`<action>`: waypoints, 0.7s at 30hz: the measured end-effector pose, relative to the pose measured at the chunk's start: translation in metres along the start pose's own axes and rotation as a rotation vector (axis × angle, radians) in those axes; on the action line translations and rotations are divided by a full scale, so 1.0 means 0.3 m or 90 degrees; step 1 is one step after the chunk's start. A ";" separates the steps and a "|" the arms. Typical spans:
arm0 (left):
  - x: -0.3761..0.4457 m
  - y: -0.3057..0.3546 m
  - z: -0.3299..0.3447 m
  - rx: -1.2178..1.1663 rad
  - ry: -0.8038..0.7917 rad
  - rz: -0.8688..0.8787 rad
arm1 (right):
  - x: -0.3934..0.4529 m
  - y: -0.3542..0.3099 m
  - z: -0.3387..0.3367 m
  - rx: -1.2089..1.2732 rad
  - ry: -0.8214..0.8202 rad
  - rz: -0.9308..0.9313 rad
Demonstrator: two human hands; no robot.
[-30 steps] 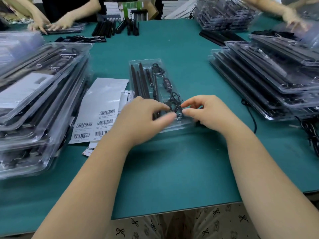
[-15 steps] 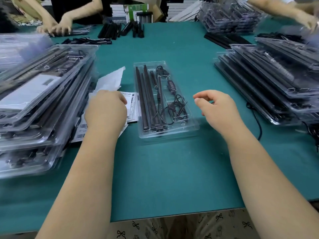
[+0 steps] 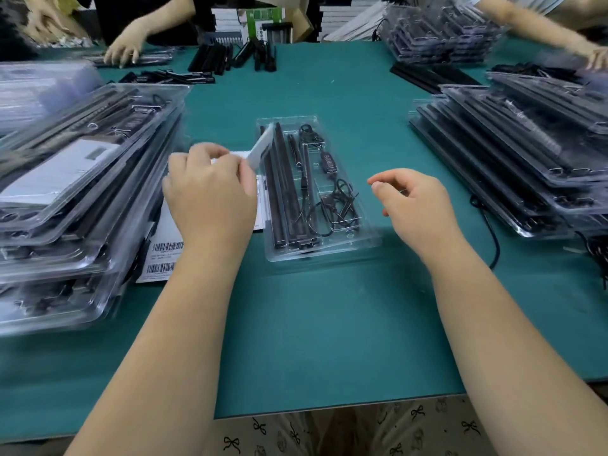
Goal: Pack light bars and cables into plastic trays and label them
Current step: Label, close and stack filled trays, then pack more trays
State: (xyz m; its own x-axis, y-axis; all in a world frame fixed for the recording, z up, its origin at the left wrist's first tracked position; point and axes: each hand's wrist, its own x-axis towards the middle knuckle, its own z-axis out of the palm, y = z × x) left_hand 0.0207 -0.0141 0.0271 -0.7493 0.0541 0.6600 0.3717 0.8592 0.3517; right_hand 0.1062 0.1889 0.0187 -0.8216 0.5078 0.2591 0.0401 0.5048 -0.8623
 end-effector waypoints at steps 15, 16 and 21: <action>-0.132 0.173 0.053 -0.113 -0.364 0.286 | 0.026 -0.002 -0.026 0.370 0.035 0.245; -0.133 0.172 0.054 -0.096 -0.378 0.288 | 0.030 0.005 -0.035 0.358 0.046 0.267; -0.126 0.181 0.074 0.047 -0.392 0.351 | 0.035 0.020 -0.075 0.273 -0.007 0.296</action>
State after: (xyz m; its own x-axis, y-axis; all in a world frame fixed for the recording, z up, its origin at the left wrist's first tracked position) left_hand 0.0571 0.0418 0.0066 -0.6439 0.7280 0.2354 0.7528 0.6578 0.0249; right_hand 0.1107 0.2129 0.0261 -0.7794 0.5980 -0.1868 0.1645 -0.0923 -0.9820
